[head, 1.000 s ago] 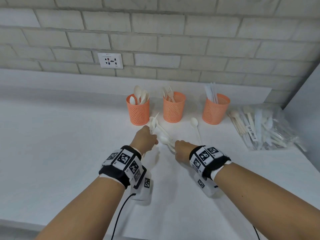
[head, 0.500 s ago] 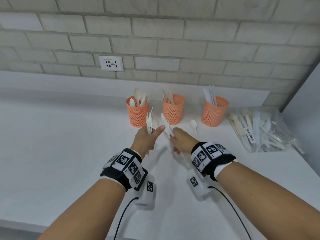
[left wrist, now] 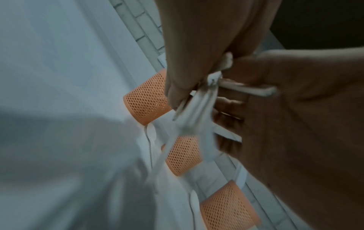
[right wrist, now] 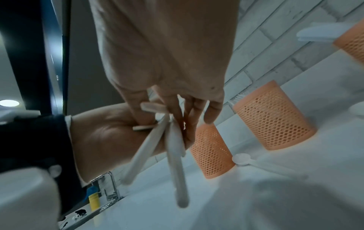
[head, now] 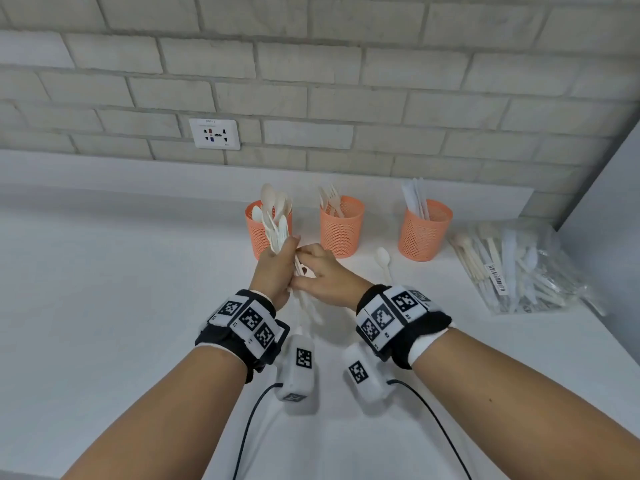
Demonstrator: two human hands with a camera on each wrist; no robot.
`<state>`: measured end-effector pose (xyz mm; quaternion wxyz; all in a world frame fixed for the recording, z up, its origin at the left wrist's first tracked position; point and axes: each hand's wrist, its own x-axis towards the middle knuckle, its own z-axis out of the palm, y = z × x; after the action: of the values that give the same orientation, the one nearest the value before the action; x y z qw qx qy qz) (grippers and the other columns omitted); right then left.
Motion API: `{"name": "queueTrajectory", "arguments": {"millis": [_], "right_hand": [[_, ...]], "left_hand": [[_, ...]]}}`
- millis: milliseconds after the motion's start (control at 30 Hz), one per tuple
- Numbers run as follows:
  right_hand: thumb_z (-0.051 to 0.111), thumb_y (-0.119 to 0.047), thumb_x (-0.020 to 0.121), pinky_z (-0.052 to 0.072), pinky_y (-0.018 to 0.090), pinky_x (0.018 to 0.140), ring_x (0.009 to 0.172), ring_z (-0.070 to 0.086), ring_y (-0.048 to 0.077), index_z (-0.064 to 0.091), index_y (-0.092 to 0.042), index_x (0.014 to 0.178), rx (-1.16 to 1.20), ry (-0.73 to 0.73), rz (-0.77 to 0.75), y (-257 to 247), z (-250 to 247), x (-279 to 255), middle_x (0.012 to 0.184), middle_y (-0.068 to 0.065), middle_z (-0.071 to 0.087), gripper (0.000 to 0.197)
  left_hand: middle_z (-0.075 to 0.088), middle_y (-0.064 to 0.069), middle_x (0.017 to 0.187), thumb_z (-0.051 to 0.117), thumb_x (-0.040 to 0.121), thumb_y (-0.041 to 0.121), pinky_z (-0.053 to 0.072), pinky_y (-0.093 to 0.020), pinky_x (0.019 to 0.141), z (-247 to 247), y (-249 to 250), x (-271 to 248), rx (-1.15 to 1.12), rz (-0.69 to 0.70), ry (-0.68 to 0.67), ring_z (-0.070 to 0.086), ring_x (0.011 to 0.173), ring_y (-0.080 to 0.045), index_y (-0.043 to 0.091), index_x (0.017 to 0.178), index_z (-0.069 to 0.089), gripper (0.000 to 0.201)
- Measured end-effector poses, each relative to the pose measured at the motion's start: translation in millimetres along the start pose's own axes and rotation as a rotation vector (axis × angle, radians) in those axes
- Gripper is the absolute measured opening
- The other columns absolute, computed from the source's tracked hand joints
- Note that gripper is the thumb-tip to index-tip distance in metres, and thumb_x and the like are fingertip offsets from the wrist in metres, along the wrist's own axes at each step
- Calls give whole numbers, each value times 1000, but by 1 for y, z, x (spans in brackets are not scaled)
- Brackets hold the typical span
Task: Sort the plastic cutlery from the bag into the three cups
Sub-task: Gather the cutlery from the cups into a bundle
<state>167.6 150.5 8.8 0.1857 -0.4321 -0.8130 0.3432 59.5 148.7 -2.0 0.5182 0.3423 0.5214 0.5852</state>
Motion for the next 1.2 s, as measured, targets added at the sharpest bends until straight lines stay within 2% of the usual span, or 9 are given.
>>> {"name": "queueTrajectory", "arguments": {"millis": [100, 167, 233, 333, 433, 600, 733, 867, 1200], "right_hand": [[59, -26, 88, 30, 29, 106, 123, 40, 15, 62, -18, 118, 139, -70, -24, 3, -19, -3, 131, 2, 45, 31], [60, -30, 86, 38, 25, 93, 109, 51, 12, 71, -22, 97, 282, -1, 20, 11, -37, 0, 118, 0, 57, 17], [60, -22, 87, 41, 24, 73, 89, 55, 18, 71, -9, 86, 221, 213, 120, 33, -51, 7, 96, 11, 63, 18], [56, -16, 88, 45, 33, 78, 98, 57, 30, 60, 6, 101, -253, 385, 447, 82, -62, 14, 102, 20, 59, 26], [62, -26, 85, 46, 36, 90, 113, 55, 33, 51, 4, 120, -521, 150, 753, 109, -61, 8, 117, 17, 57, 47], [55, -14, 88, 41, 29, 70, 85, 55, 27, 51, -3, 97, -500, 33, 722, 102, -51, 5, 82, 7, 56, 15], [45, -8, 91, 42, 30, 66, 87, 52, 26, 43, -3, 100, -439, -38, 612, 85, -42, 21, 104, 19, 57, 11], [38, -8, 95, 39, 32, 92, 120, 47, 33, 29, 1, 132, -243, -50, 449, 66, -19, 44, 134, 21, 44, 39], [43, -21, 94, 39, 29, 71, 83, 51, 24, 53, -1, 111, -572, -225, 470, 60, 3, 57, 104, 14, 58, 28]], "left_hand": [[63, -14, 74, 59, 89, 19, 51, -29, 58, -8, 1, 7, -53, -13, 66, 62, 64, -22, 1, 93, 60, 18], [60, -3, 54, 60, 88, 9, 48, -21, 46, -12, 2, 9, -124, -3, 66, 56, 46, -12, 4, 83, 59, 8], [55, 3, 46, 59, 88, 6, 44, -18, 43, -14, 2, 10, -160, 1, 36, 48, 40, -7, 7, 80, 57, 9], [53, 5, 47, 60, 89, 9, 42, -18, 44, -14, 3, 10, -151, 32, -14, 45, 41, -7, 9, 83, 56, 7], [53, 3, 52, 61, 88, 14, 42, -19, 47, -16, 7, 11, -114, 49, -74, 45, 44, -8, 8, 88, 56, 8], [47, -1, 62, 60, 89, 16, 43, -19, 48, -17, 11, 14, -72, 13, -148, 45, 47, -7, 8, 91, 55, 10], [48, 4, 50, 57, 91, 20, 43, -23, 50, -19, 15, 17, -116, -42, -148, 45, 43, -8, 11, 91, 52, 10], [46, 5, 48, 58, 90, 21, 42, -23, 50, -23, 14, 18, -125, -61, -165, 42, 42, -7, 12, 89, 51, 11], [51, 1, 56, 54, 93, 21, 44, -21, 52, -42, 14, 12, -132, -56, -224, 47, 46, -9, 12, 77, 54, 19]]}}
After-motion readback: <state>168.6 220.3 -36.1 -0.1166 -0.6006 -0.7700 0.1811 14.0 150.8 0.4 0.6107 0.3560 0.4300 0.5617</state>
